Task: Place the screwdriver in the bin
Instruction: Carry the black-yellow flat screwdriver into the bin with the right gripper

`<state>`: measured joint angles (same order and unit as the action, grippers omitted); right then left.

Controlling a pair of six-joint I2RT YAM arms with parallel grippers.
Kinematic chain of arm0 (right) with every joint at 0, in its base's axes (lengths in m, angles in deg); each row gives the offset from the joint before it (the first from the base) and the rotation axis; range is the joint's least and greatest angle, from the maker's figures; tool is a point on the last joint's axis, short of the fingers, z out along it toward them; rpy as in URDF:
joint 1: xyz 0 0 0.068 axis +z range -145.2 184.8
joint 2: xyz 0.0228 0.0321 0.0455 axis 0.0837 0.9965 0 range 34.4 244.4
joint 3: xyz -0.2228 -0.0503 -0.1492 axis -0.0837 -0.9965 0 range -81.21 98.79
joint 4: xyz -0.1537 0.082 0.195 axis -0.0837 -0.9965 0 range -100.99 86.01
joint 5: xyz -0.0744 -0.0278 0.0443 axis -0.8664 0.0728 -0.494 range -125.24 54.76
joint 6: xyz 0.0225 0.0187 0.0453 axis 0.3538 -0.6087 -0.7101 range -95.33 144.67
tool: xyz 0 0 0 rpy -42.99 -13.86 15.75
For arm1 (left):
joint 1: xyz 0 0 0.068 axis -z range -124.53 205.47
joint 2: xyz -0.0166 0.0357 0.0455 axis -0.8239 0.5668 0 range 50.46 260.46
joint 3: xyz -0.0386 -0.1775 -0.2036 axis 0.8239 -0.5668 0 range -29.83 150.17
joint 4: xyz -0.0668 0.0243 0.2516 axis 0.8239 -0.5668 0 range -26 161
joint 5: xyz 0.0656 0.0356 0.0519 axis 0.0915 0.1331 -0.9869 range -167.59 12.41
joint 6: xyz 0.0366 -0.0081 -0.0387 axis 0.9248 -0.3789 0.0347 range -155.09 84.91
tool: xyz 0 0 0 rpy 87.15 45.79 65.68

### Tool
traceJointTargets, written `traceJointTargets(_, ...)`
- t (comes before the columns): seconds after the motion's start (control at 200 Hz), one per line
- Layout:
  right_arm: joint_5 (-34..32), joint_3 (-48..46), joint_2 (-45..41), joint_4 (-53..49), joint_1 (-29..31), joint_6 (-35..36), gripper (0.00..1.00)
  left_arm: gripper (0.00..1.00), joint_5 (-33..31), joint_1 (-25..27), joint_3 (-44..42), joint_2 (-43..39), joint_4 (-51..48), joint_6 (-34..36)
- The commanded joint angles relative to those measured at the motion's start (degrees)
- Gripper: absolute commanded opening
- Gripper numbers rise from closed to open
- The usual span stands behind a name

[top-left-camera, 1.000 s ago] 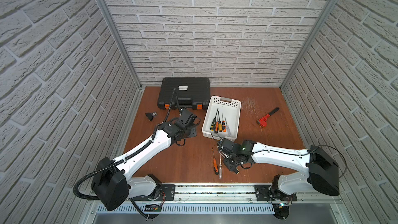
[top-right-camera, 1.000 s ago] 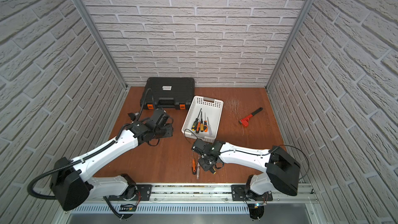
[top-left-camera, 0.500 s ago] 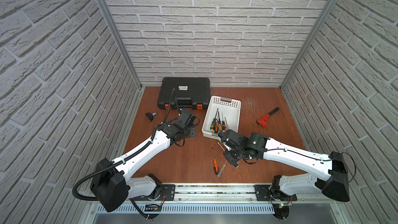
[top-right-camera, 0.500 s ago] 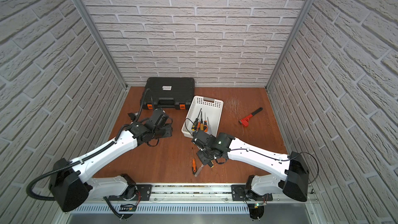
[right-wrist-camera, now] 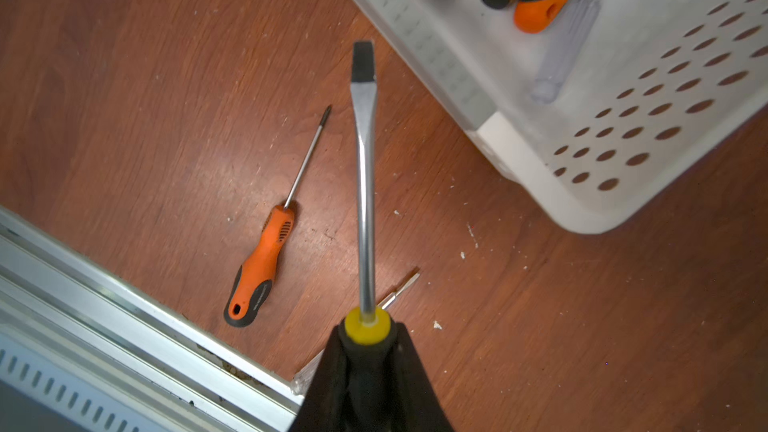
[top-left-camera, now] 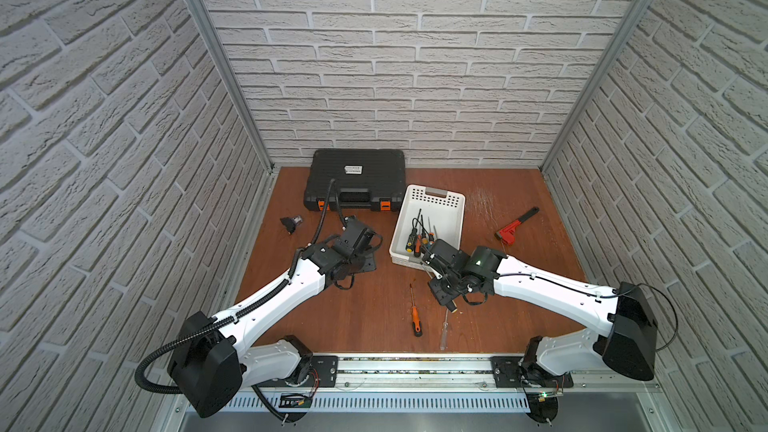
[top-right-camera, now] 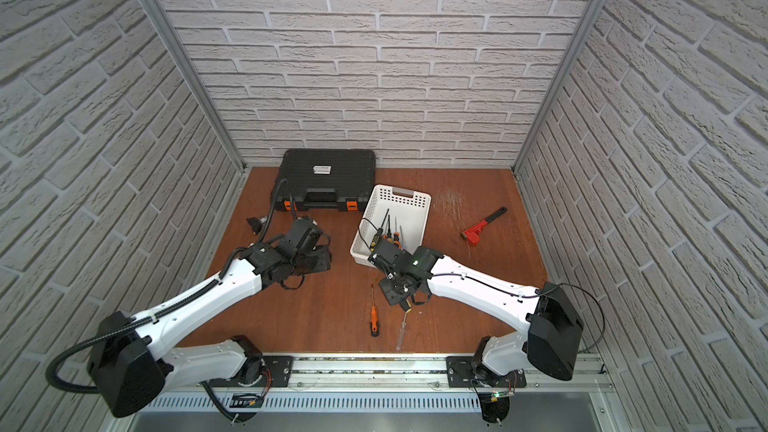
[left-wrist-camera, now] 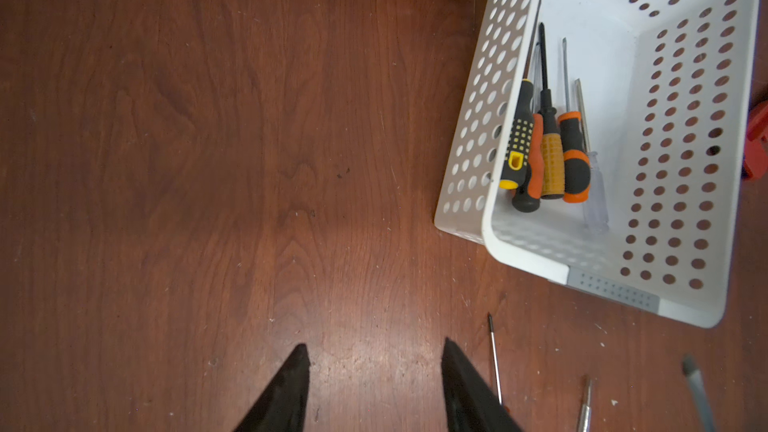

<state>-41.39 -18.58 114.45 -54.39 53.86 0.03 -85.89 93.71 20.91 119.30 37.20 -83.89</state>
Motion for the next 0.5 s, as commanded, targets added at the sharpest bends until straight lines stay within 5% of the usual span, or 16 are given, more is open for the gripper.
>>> traceJointTargets(0.0,2.2,4.2,-1.8,3.7,-6.3,1.5,0.06,0.53,0.4,-0.4,-1.0,-0.6,3.2,-0.6)
traceJointTargets(0.36,13.7,14.6,13.5,13.7,-21.3,-5.0,0.06,0.52,0.7,-0.4,-0.9,-0.7,3.8,-0.8)
traceJointTargets(0.495,8.6,15.1,17.6,13.8,-21.5,-6.0,0.06,0.52,0.5,-0.4,-1.5,-1.8,3.6,-1.2)
